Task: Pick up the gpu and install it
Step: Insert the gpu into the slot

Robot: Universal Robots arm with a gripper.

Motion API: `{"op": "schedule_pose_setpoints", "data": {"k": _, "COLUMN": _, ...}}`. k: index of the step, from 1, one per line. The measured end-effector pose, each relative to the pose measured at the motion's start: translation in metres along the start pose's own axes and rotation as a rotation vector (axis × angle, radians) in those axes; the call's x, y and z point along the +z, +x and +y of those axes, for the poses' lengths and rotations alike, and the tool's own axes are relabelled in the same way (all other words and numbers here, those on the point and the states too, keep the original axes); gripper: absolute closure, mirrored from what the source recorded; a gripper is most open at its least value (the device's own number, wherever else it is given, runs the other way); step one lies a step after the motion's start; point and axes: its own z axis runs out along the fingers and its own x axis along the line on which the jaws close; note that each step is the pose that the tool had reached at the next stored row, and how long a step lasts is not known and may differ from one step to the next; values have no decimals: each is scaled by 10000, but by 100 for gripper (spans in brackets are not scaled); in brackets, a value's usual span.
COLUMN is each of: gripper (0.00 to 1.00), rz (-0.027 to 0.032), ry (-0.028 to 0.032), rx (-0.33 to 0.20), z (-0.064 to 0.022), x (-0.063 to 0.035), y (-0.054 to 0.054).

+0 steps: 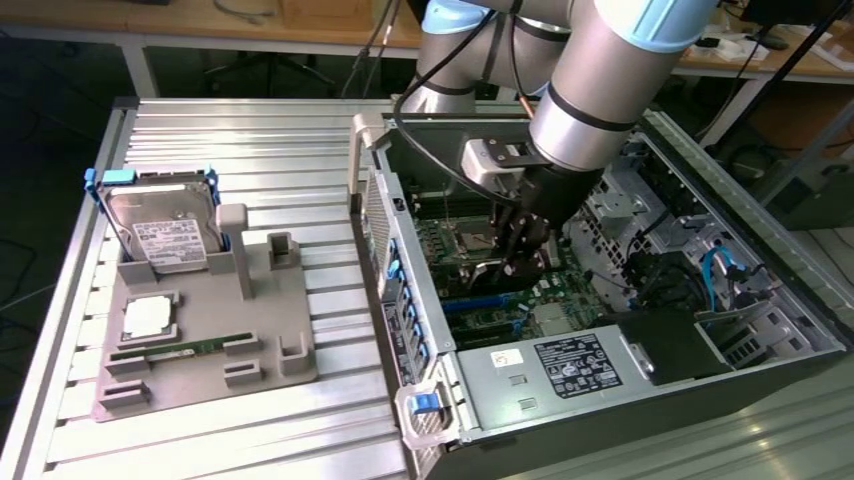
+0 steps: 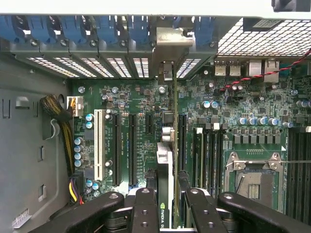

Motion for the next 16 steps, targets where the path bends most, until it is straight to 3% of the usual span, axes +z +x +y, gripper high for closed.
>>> {"op": "schedule_pose_setpoints", "data": {"k": 11, "gripper": 73, "rz": 10, "ry": 51, "rx": -172, "z": 4, "x": 42, "y": -12}}
{"op": "schedule_pose_setpoints", "data": {"k": 16, "gripper": 73, "rz": 19, "ry": 181, "rx": -404, "z": 4, "x": 58, "y": -13}}
